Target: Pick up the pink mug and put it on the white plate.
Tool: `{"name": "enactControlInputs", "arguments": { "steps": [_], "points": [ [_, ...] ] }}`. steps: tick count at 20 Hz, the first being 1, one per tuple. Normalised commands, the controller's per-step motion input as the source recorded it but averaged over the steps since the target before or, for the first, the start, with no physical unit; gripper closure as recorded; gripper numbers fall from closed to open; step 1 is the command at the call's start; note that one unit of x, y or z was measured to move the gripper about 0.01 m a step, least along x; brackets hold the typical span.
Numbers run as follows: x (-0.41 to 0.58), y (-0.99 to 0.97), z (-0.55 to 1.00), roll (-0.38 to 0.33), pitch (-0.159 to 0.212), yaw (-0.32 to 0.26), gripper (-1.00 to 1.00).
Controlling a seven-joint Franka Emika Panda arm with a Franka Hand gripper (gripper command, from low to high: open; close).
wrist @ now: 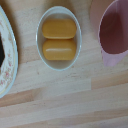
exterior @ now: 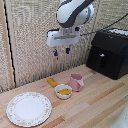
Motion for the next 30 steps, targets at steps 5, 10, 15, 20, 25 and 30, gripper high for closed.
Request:
{"name": "enactControlInputs", "arguments": {
  "steps": [5,10,15,20,25,30],
  "points": [
    [-0.269,-0.66,0.00,0.041,0.057,-0.181,-1.00],
    [-0.254,-0.67,0.00,0.045,0.051,-0.175,-1.00],
    [-0.217,-0.57,-0.09,0.018,0.010,-0.128,-1.00],
    [-0.220,-0.34,-0.27,-0.007,0.003,-0.073,-1.00],
    [-0.213,-0.07,-0.40,-0.057,0.024,-0.060,-1.00],
    [-0.238,-0.05,-0.47,-0.079,0.044,-0.038,-1.00]
  ]
}}
